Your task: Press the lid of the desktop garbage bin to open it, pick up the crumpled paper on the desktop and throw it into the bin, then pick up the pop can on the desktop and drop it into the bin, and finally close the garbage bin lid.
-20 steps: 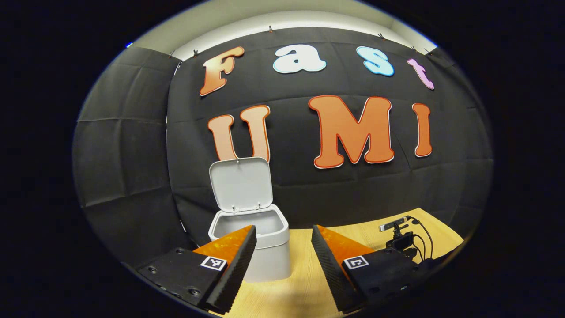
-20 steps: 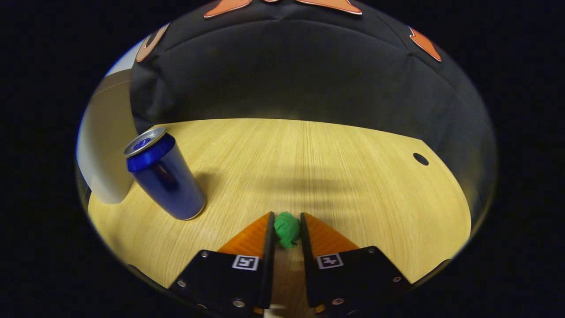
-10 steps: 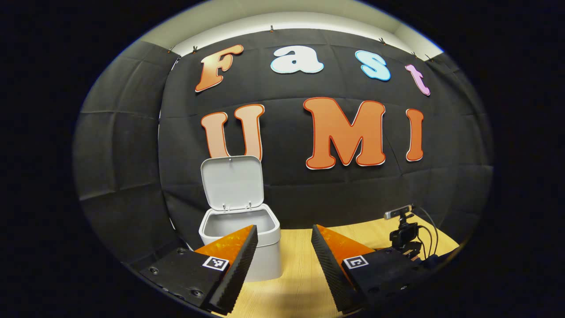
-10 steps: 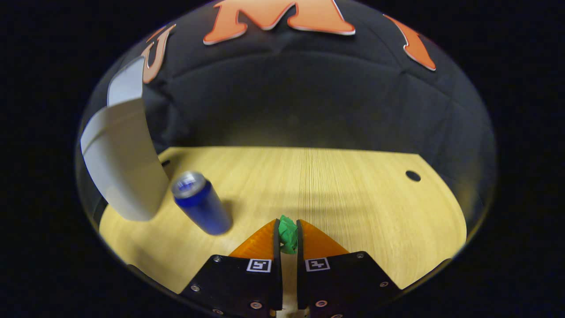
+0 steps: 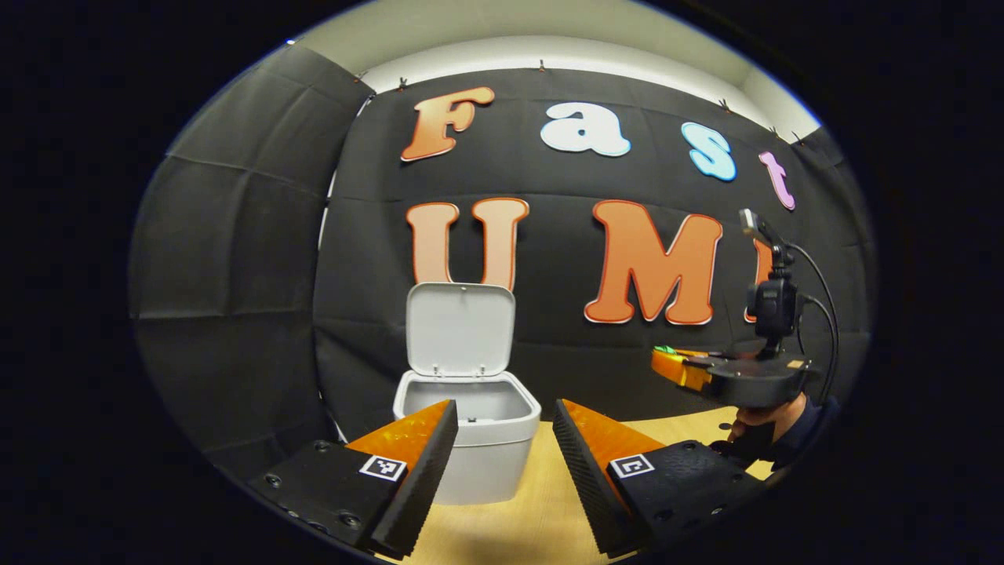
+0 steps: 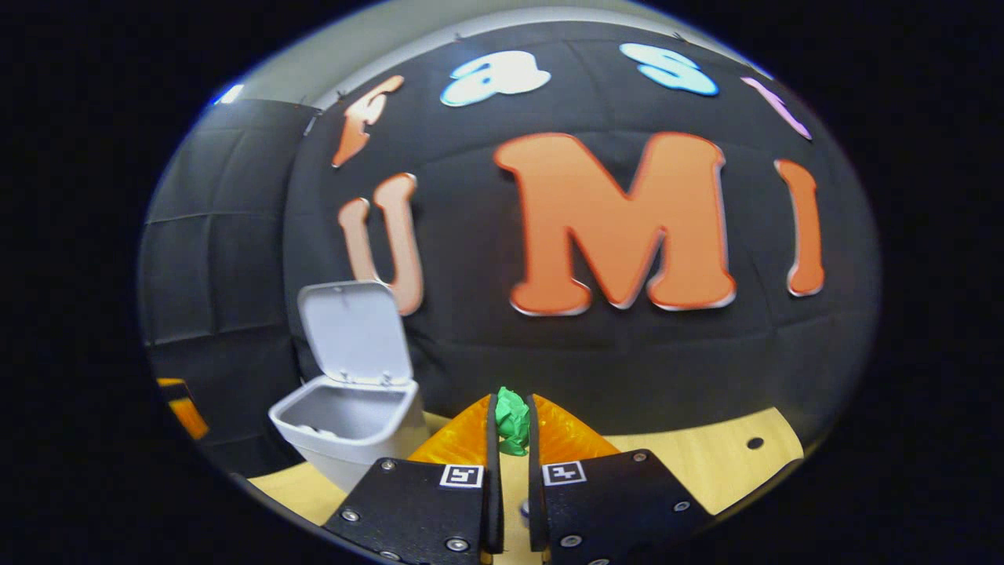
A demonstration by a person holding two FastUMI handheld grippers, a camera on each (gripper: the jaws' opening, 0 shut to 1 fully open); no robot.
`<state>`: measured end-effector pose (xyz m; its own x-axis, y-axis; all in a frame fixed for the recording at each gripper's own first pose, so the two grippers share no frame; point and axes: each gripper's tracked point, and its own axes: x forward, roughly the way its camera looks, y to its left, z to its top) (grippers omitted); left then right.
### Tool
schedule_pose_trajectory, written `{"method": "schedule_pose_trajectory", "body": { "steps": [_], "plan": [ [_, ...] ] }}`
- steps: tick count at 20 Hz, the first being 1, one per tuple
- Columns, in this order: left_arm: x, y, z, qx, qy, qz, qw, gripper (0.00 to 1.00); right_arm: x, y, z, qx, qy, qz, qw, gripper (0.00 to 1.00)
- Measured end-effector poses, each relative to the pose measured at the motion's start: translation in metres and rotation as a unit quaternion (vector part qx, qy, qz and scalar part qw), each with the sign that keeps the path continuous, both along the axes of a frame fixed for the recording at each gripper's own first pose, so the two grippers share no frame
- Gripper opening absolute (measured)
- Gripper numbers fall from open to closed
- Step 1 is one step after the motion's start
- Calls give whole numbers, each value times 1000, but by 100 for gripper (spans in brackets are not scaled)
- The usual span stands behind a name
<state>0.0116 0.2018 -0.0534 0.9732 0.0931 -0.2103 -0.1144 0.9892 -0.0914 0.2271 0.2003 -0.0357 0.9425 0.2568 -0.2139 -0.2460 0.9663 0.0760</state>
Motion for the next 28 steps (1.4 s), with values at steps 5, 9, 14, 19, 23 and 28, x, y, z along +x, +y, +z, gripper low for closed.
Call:
{"method": "schedule_pose_trajectory", "body": {
  "steps": [5,9,14,19,23,28],
  "plan": [
    [-21,63,-14,-16,5,48,999,79,19,154,-46,-17,43,85,995,13],
    [-36,108,-29,-14,16,79,997,78,30,190,-88,-11,83,82,993,15],
    [-22,123,-48,-19,33,85,996,91,32,195,-100,-13,69,80,994,65],
    [5,86,-54,-20,17,40,999,93,9,151,-78,-45,2,73,996,95],
    [26,23,-79,11,26,-17,999,93,-24,65,-70,-60,-7,33,998,95],
    [44,-114,-121,17,28,-142,989,94,-74,-64,-77,-96,13,-47,994,95]
  ]
}}
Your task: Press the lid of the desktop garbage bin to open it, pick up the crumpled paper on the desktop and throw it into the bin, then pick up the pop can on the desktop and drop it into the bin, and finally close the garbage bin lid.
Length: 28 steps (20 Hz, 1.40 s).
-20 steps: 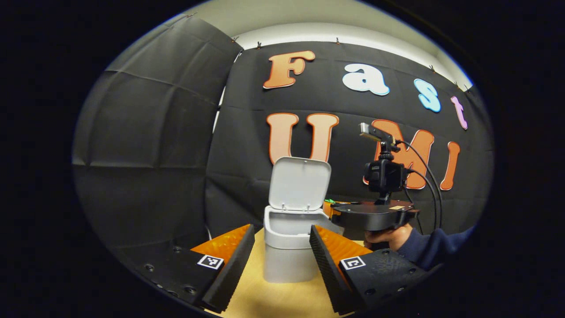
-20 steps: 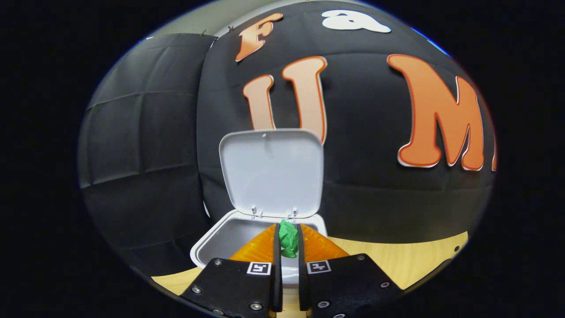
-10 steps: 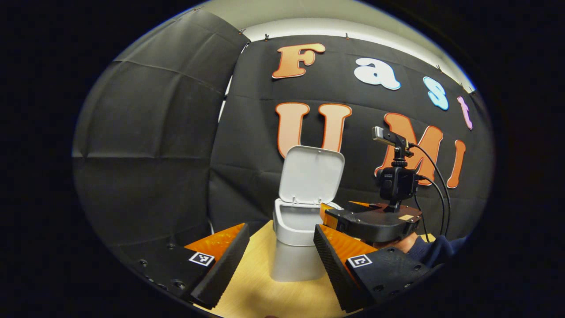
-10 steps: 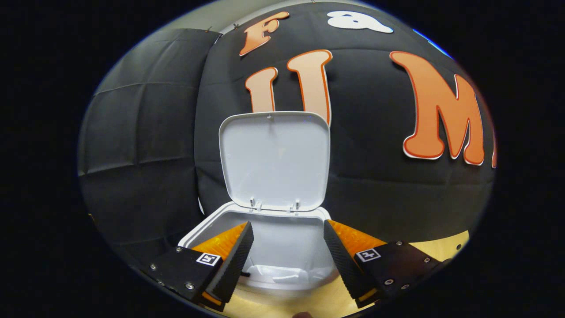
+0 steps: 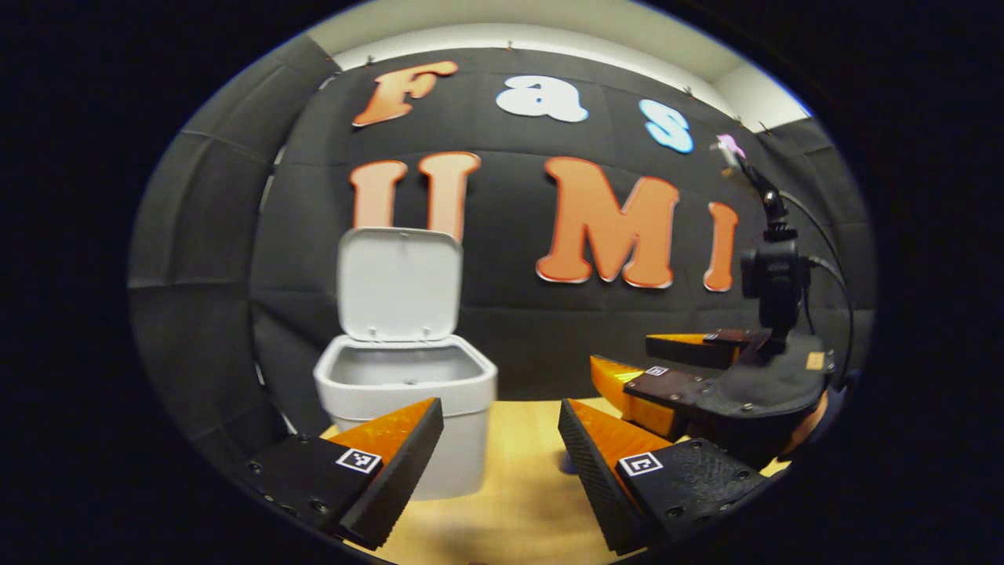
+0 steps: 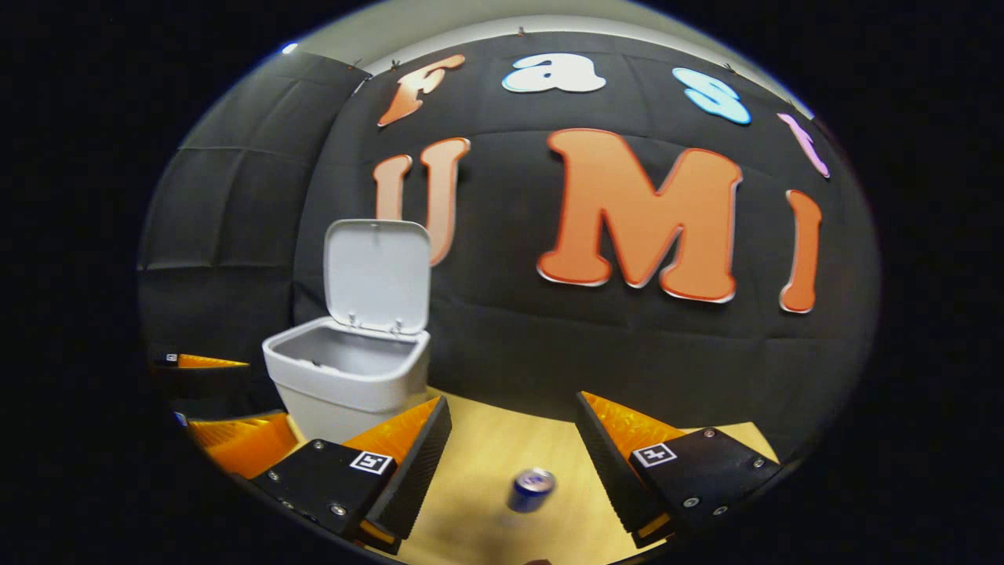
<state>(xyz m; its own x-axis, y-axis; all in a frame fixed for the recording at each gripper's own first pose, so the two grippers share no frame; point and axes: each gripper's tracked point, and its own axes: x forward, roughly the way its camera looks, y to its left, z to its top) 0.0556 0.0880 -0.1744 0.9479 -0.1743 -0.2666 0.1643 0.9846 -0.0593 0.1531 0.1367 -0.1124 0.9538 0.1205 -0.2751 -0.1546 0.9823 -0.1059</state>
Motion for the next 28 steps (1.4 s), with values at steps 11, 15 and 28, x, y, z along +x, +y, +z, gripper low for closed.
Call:
{"method": "schedule_pose_trajectory", "body": {
  "steps": [11,15,28],
  "plan": [
    [102,-174,-235,72,153,-93,981,94,-77,-196,10,-12,31,-169,985,95],
    [131,-193,-274,95,155,-100,978,93,-94,-230,-3,-17,55,-209,976,95],
    [142,-166,-192,40,138,-66,987,80,-86,-218,-24,-15,64,-200,978,95]
  ]
}}
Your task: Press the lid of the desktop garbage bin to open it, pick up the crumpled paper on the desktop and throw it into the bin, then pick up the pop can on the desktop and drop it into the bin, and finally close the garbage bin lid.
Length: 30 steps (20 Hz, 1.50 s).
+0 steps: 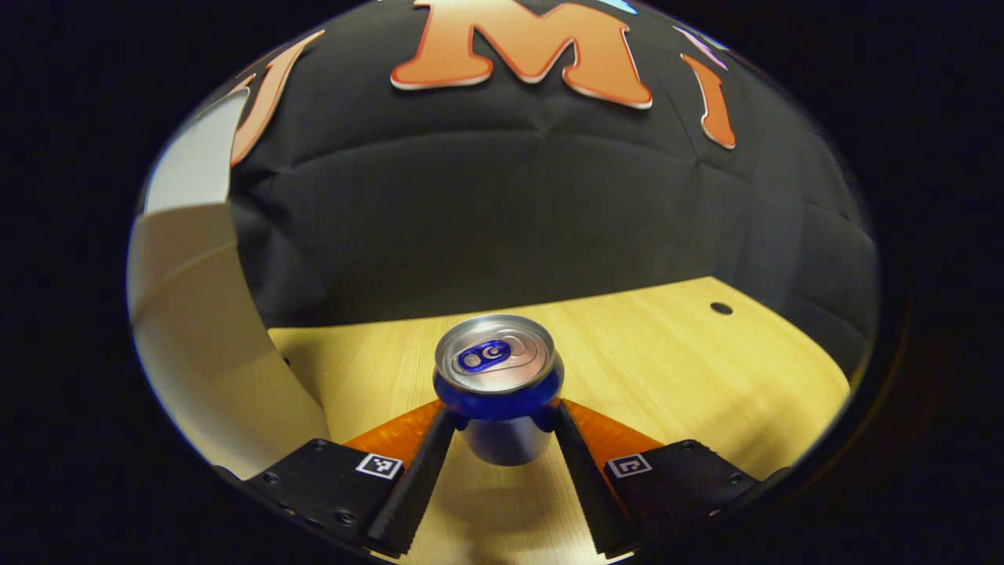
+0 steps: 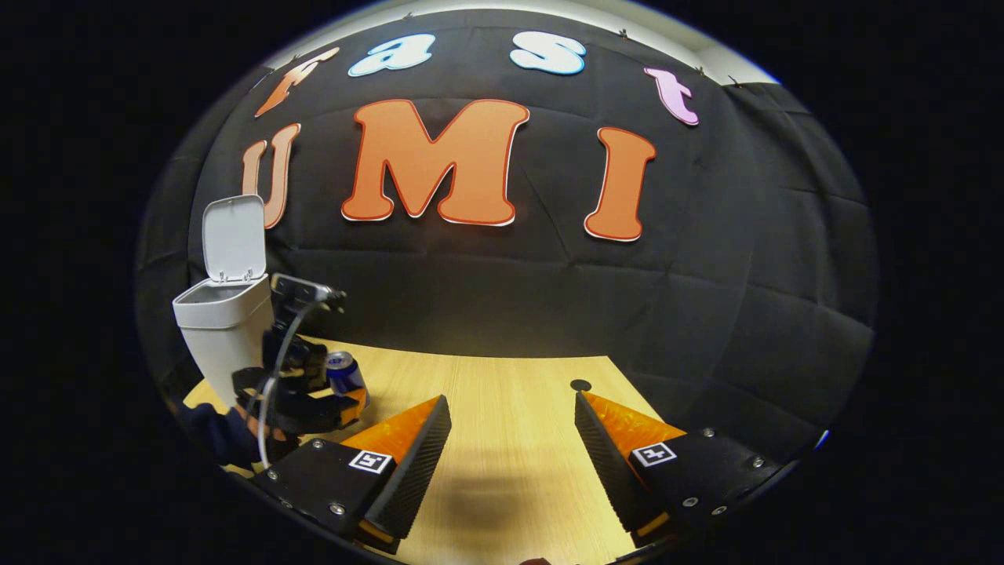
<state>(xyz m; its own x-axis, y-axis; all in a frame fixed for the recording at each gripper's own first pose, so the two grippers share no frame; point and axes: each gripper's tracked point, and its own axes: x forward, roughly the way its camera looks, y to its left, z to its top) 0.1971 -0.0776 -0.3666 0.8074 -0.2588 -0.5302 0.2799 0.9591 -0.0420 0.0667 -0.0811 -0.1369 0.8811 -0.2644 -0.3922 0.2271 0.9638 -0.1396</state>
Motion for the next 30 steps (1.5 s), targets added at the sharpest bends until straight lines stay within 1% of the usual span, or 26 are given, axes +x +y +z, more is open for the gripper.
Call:
{"method": "schedule_pose_trajectory", "body": {
  "steps": [2,5,7,9,11,13,15,16,20,23,24,25,27,28,30],
  "plan": [
    [-17,13,60,-12,-37,-7,999,79,9,6,-1,12,-8,4,1000,95],
    [-43,49,132,1,-83,0,997,78,20,23,-2,24,-15,24,999,95],
    [-32,80,189,8,-114,28,993,78,25,36,-6,36,-16,41,998,95],
    [-22,130,224,6,-127,74,989,78,28,49,-12,48,-8,58,997,95],
    [-8,180,241,8,-134,115,984,78,30,59,-12,54,-9,71,996,95],
    [-2,225,234,4,-124,142,982,78,31,68,-9,62,-14,84,994,95],
    [6,253,224,-1,-111,158,981,79,30,76,-6,65,-18,93,993,95],
    [11,262,208,-2,-105,161,981,79,29,78,-5,65,-19,96,993,95],
    [15,274,180,6,-79,180,981,80,24,75,-4,60,-18,97,993,95],
    [15,277,167,1,-62,179,982,84,22,67,-5,60,-18,87,994,95],
    [14,280,168,1,-65,183,981,86,20,64,-6,60,-16,83,995,95],
    [15,285,177,3,-78,188,979,89,21,61,-7,58,-15,79,995,95],
    [18,287,197,12,-108,185,977,94,20,56,-7,58,-15,73,996,95],
    [21,289,213,15,-125,186,974,94,20,55,-7,59,-15,72,996,95],
    [33,300,259,-6,-171,203,964,94,21,55,-5,61,-14,70,996,95]
  ]
}}
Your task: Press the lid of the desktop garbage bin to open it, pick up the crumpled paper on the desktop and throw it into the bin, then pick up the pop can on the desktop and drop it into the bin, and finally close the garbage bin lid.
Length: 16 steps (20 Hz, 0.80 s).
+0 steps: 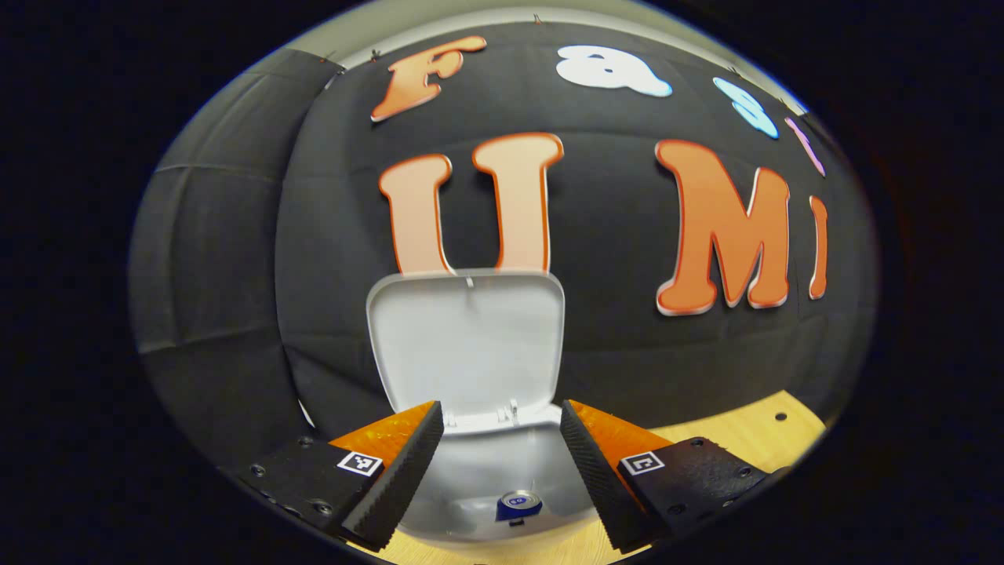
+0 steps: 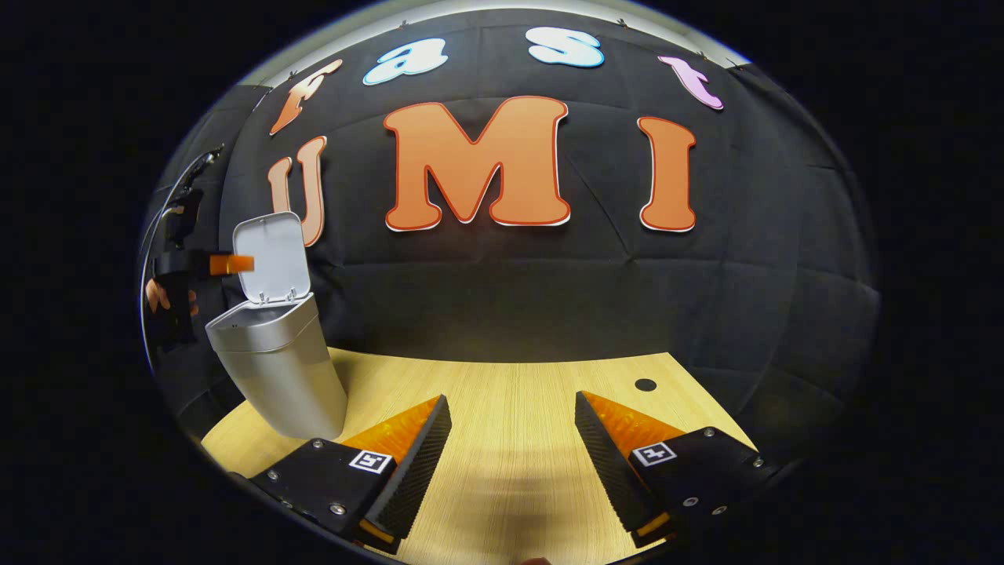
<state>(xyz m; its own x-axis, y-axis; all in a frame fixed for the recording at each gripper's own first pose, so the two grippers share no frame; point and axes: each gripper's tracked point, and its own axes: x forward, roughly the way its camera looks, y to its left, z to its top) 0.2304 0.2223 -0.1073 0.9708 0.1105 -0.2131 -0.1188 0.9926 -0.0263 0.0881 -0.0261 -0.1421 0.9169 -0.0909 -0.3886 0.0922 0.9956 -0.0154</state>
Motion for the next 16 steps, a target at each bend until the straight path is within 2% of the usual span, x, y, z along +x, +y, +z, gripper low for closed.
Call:
{"method": "schedule_pose_trajectory", "body": {
  "steps": [3,6,7,10,12,14,16],
  "plan": [
    [30,23,61,-22,-37,10,999,94,1,3,4,1,-1,4,1000,95],
    [64,35,86,-1,-31,5,1000,94,-1,8,7,0,-4,7,1000,95],
    [76,38,87,2,-23,8,1000,93,-1,9,6,1,-3,9,1000,95],
    [113,39,84,-39,-14,11,999,93,-6,11,6,0,2,9,1000,95],
    [131,37,77,-35,-2,4,999,94,-10,10,9,0,-1,7,1000,95],
    [140,32,61,-17,22,-1,1000,94,-13,7,11,-2,-4,2,1000,95],
    [135,24,32,-36,65,-7,997,94,-17,2,8,-1,2,-4,1000,95]
  ]
}}
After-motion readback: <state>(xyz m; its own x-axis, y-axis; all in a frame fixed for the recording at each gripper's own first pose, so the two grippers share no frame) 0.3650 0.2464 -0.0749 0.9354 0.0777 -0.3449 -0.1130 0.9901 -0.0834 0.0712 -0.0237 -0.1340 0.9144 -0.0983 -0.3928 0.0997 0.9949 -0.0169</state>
